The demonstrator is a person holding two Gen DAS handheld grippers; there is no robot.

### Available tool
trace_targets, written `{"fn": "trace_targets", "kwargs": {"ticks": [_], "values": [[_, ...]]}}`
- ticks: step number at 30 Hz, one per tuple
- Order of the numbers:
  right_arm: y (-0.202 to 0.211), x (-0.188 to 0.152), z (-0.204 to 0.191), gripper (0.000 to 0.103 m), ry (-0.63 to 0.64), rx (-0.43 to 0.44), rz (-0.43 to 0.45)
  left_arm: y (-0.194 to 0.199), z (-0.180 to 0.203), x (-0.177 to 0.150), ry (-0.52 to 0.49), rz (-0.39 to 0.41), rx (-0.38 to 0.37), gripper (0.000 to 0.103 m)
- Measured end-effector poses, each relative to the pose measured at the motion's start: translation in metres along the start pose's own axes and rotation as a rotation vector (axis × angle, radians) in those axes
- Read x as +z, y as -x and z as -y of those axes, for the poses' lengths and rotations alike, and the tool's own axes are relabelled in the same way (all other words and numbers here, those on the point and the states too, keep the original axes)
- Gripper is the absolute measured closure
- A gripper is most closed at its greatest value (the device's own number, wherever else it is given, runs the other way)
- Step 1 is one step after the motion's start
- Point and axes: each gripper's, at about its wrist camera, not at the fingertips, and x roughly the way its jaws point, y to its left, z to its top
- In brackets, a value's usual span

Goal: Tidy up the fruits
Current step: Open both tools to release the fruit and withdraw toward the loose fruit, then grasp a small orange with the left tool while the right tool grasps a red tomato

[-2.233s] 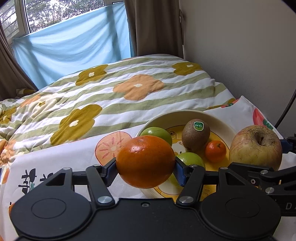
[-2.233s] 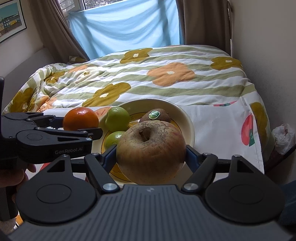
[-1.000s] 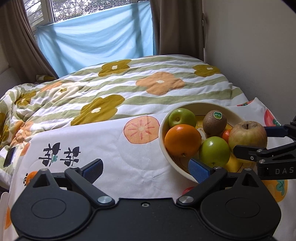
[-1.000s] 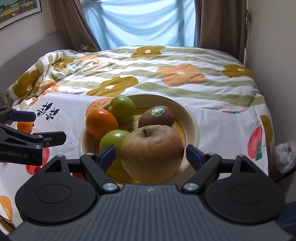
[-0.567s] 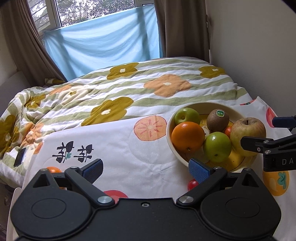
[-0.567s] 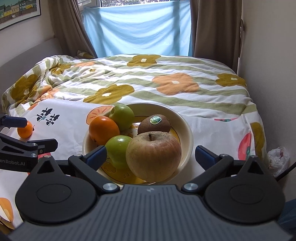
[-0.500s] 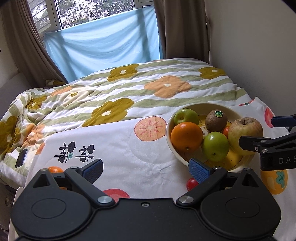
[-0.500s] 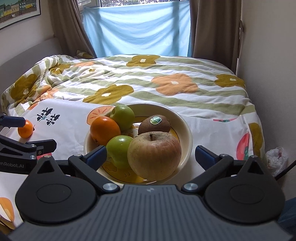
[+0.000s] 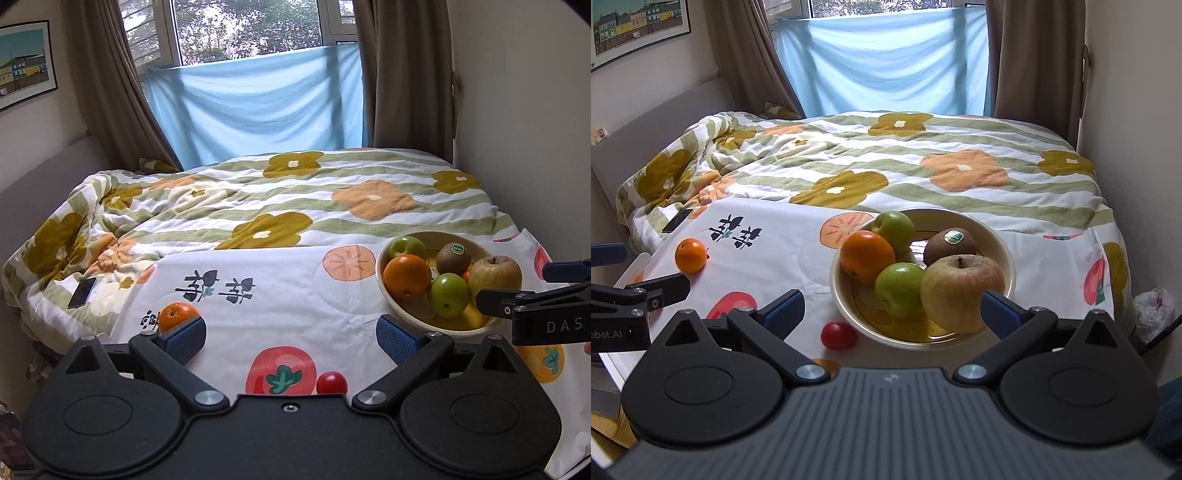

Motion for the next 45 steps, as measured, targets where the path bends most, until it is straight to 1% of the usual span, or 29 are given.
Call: {"fn": "trace_targets", "kwargs": {"ticks": [4, 9, 14, 16, 20, 26, 29, 31, 33, 37, 39, 40, 42, 43, 44, 45], "values": [[0.012, 0.003, -0.024, 0.0, -0.015, 0.0, 0.023, 0.012, -0.023, -0.005, 0.022, 0.023, 0.011, 0.002], [0.019, 0.0, -0.052, 0.0, -0.041, 0.004, 0.028, 0.016, -0.048, -0.012, 0.03, 0.026, 0.008, 0.002], [0.017, -0.008, -0.078, 0.0, -0.039, -0.028, 0.019, 0.011, -0.071, -0.023, 0.004, 0.025, 0.011, 0.002], [0.013, -0.014, -0.088, 0.0, -0.04, -0.031, 0.004, 0.006, -0.08, -0.028, -0.009, 0.023, 0.014, 0.002], [-0.003, -0.029, -0.109, 0.0, -0.045, -0.045, -0.027, -0.012, -0.1, -0.04, -0.001, -0.005, 0.009, 0.002], [-0.029, -0.048, -0.132, 0.0, -0.056, -0.07, -0.046, -0.043, -0.127, -0.059, -0.008, -0.042, 0.018, 0.003], [-0.043, -0.056, -0.141, 0.0, -0.07, -0.077, -0.055, -0.06, -0.137, -0.067, -0.012, -0.059, 0.008, 0.004], [-0.054, -0.06, -0.147, 0.0, -0.081, -0.083, -0.063, -0.072, -0.139, -0.071, -0.029, -0.075, 0.006, 0.008], [-0.062, -0.064, -0.15, 0.0, -0.089, -0.087, -0.068, -0.083, -0.142, -0.076, -0.044, -0.094, -0.002, 0.014], [-0.073, -0.069, -0.158, 0.0, -0.087, -0.102, -0.069, -0.098, -0.147, -0.082, -0.054, -0.12, -0.019, 0.021], [-0.077, -0.072, -0.163, 0.0, -0.085, -0.11, -0.07, -0.104, -0.148, -0.084, -0.055, -0.137, -0.023, 0.03], [-0.079, -0.073, -0.164, 0.0, -0.085, -0.111, -0.073, -0.108, -0.149, -0.084, -0.053, -0.147, -0.024, 0.032], [-0.081, -0.074, -0.167, 0.0, -0.083, -0.116, -0.082, -0.113, -0.15, -0.085, -0.05, -0.165, -0.03, 0.043], [-0.082, -0.074, -0.167, 0.0, -0.083, -0.119, -0.085, -0.116, -0.151, -0.085, -0.047, -0.176, -0.033, 0.046], [-0.082, -0.074, -0.168, 0.0, -0.081, -0.121, -0.087, -0.117, -0.152, -0.086, -0.044, -0.18, -0.028, 0.052], [-0.083, -0.074, -0.168, 0.003, -0.079, -0.122, -0.089, -0.117, -0.152, -0.086, -0.044, -0.177, -0.021, 0.059]]}}
